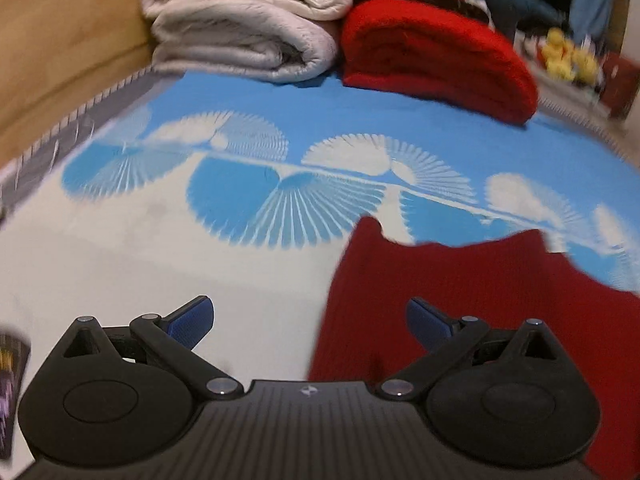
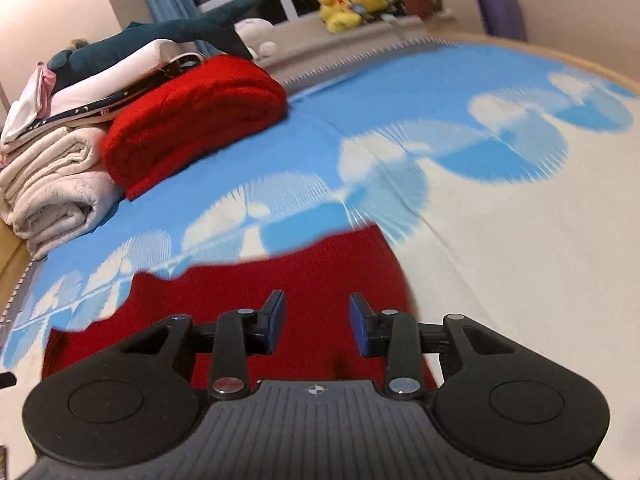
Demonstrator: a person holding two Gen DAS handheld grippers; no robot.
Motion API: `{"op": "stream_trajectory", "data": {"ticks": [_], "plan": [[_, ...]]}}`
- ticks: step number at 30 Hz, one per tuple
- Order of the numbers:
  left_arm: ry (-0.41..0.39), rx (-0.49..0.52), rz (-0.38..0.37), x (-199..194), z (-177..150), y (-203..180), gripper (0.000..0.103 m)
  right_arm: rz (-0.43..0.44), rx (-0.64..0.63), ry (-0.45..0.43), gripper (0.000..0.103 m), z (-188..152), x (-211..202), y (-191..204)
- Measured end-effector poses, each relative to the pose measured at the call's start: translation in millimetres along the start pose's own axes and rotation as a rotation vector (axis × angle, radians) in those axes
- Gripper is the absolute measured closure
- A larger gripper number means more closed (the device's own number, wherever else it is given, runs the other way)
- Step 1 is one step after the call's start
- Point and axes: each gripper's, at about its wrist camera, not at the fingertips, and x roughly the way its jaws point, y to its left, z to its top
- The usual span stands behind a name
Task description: Fold small clothes
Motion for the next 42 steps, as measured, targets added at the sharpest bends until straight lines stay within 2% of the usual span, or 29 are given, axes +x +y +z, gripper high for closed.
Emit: {"op": "stream_trajectory", "data": {"ticks": [2,5,8,9,10,12,13,16,18,20,22,23,26,30,33,35,36,37,39,41,42], "plan": [[0.012,0.041,0.050,33.2,8.7,-9.4,0.001,-0.004,-0.056,-0.010,0.068,8.6,24.9,11.4],[0.051,0.050,0.090,73.8,13.9,-3.9,0.006,-0.005,-0.108,0.001,0.068,14.6,59.6,18.0],[0.073,0.008,0.174,104.1,16.2,22.2,0.007,0.031,-0.110,0.087,0.068,15.4,98.1,16.6],[0.084,-0.018,0.221,112.1,15.9,29.4,0.018,0.017,-0.106,0.102,0.071,13.1,107.1,12.7],[0.101,-0.031,0.261,120.6,13.9,35.9,0.024,-0.006,-0.106,0.097,0.079,11.1,114.1,8.3],[0.140,-0.045,0.244,131.4,8.7,43.0,0.023,-0.061,-0.065,0.078,0.087,7.9,126.5,-1.1],[0.130,-0.043,0.242,129.9,9.7,44.4,0.023,-0.071,-0.027,0.075,0.098,8.1,131.2,-6.0],[0.110,-0.050,0.227,114.5,20.1,48.0,0.019,-0.062,0.102,0.074,0.100,12.8,137.0,-16.8],[0.072,-0.100,0.178,93.8,28.6,52.4,0.016,-0.037,0.164,0.078,0.094,17.3,129.1,-18.0],[0.029,-0.129,0.110,71.0,35.9,47.0,0.010,-0.013,0.112,0.046,0.079,25.8,116.5,-6.3],[-0.015,-0.136,0.041,48.4,38.3,37.1,0.000,0.007,-0.010,-0.020,0.047,27.5,97.2,12.0],[-0.035,-0.131,0.010,38.2,38.0,29.1,0.000,0.022,-0.072,-0.046,0.045,25.3,87.8,22.4],[-0.038,-0.072,-0.064,21.7,33.5,-2.9,0.000,0.064,-0.248,-0.060,0.043,11.0,71.0,53.5],[-0.021,0.040,-0.127,18.9,16.4,-55.4,0.000,0.133,-0.449,-0.010,0.043,-22.1,67.2,94.5],[0.036,0.188,-0.126,42.0,-4.3,-92.1,0.000,0.155,-0.567,0.057,0.043,-44.5,75.4,117.5],[0.118,0.294,-0.075,72.7,-22.9,-104.5,0.000,0.085,-0.631,0.176,0.043,-60.0,95.3,122.8],[0.104,0.283,-0.096,79.4,-28.2,-100.6,0.000,0.069,-0.641,0.187,0.039,-68.4,101.5,118.0],[0.108,0.248,-0.125,81.6,-25.1,-93.7,0.000,0.088,-0.646,0.147,0.036,-71.4,100.3,114.5],[0.137,0.186,-0.141,83.2,-14.5,-77.2,0.000,0.099,-0.664,0.151,0.033,-63.0,97.0,106.3],[0.135,0.155,-0.104,88.2,-9.7,-58.0,0.000,0.059,-0.566,0.150,0.034,-46.1,96.7,84.6],[0.142,0.125,-0.086,92.4,-7.4,-46.0,0.000,0.035,-0.519,0.150,0.040,-37.4,97.5,68.9]]}}
